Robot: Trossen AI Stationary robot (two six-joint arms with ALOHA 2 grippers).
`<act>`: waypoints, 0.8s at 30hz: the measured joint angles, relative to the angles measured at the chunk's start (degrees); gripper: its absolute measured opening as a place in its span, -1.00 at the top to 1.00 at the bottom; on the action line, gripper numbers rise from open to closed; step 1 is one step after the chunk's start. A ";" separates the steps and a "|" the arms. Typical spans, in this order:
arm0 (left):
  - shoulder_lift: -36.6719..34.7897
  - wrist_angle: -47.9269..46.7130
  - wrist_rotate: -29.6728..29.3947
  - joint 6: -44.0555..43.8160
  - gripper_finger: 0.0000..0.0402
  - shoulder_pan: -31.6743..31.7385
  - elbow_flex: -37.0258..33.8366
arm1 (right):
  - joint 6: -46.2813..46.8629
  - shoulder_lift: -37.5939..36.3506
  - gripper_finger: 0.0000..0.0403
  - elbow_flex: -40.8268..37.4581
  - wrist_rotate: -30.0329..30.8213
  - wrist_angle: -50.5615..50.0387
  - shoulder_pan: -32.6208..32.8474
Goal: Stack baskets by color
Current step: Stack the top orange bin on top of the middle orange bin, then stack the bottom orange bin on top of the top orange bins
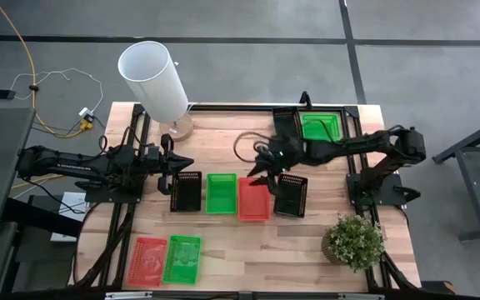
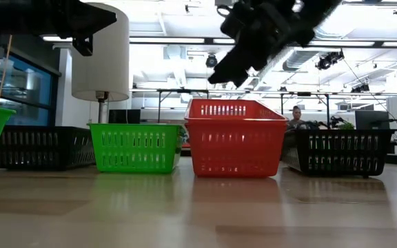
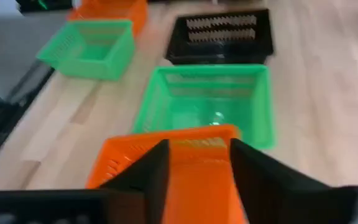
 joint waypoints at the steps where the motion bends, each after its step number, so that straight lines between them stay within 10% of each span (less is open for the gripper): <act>1: 0.00 0.03 0.02 -0.04 1.00 -0.01 0.00 | 1.33 -0.19 0.49 -2.68 0.14 4.98 0.59; 5: 0.00 0.37 0.02 0.07 1.00 0.02 0.00 | 2.73 -0.82 0.94 -8.81 1.50 20.18 2.04; 24: 0.06 0.42 -0.90 -0.07 1.00 0.04 0.00 | 2.70 0.61 1.00 -11.05 13.58 17.38 2.11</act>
